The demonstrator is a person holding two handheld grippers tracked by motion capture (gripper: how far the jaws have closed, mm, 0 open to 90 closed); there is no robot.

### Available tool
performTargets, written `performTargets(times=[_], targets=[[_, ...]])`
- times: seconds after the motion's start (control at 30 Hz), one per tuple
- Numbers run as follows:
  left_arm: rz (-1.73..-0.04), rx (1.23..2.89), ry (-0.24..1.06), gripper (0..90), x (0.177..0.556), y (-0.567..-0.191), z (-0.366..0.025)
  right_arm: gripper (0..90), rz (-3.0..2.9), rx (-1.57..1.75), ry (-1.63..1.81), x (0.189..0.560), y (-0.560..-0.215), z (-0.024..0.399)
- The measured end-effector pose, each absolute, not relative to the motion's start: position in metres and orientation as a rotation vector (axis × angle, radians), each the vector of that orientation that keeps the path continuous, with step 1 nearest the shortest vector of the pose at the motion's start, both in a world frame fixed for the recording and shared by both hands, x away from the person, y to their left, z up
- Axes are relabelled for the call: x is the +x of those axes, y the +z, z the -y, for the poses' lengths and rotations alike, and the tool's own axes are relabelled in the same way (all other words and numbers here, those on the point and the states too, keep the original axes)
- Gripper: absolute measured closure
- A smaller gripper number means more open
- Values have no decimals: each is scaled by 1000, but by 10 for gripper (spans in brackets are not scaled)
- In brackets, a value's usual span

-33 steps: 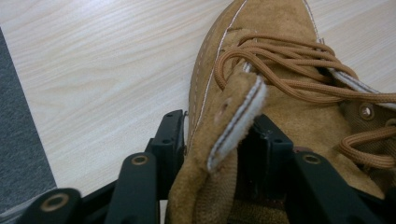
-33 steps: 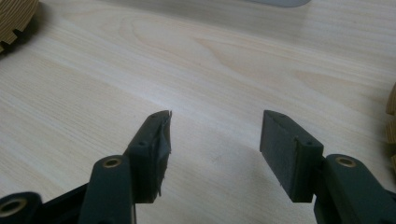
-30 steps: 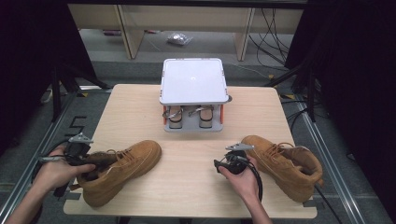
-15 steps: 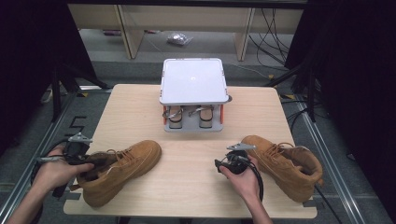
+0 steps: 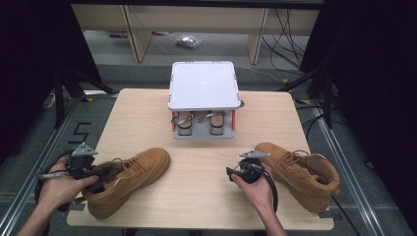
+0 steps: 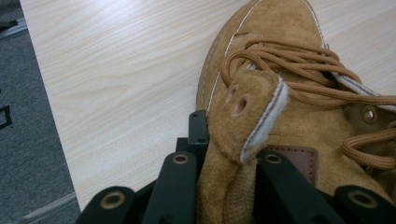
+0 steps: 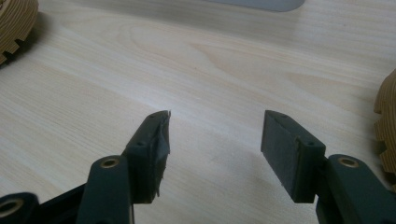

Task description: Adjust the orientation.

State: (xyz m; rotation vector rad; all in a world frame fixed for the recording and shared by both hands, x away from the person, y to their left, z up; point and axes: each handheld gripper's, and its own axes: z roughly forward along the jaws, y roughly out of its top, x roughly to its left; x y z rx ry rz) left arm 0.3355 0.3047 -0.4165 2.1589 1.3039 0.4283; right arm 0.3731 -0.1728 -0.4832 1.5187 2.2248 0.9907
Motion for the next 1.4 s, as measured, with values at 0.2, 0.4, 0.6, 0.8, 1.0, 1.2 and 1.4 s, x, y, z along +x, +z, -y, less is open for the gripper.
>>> performTargets(times=[0.2,0.4,0.6,0.8,1.0,1.2,1.4], targets=[[-1295,2123,440,836,331,-415,-303,426,-2222,1520,999,373,-484,173],[-1269,2104,455,840,329,-410,-300,425,-2220,1531,1015,373,-485,173],[-1257,2106,496,843,329,-403,-295,426,-2212,1527,1028,374,-486,174],[-1265,2094,565,844,331,-395,-295,426,-2220,1540,1007,374,-485,174],[-1277,2070,556,844,333,-387,-296,426,-2226,1534,1011,374,-486,175],[-1290,2053,566,844,337,-384,-294,426,-2212,1524,1012,374,-485,175],[-1303,2030,574,844,340,-377,-299,427,-2208,1535,1009,373,-484,176]])
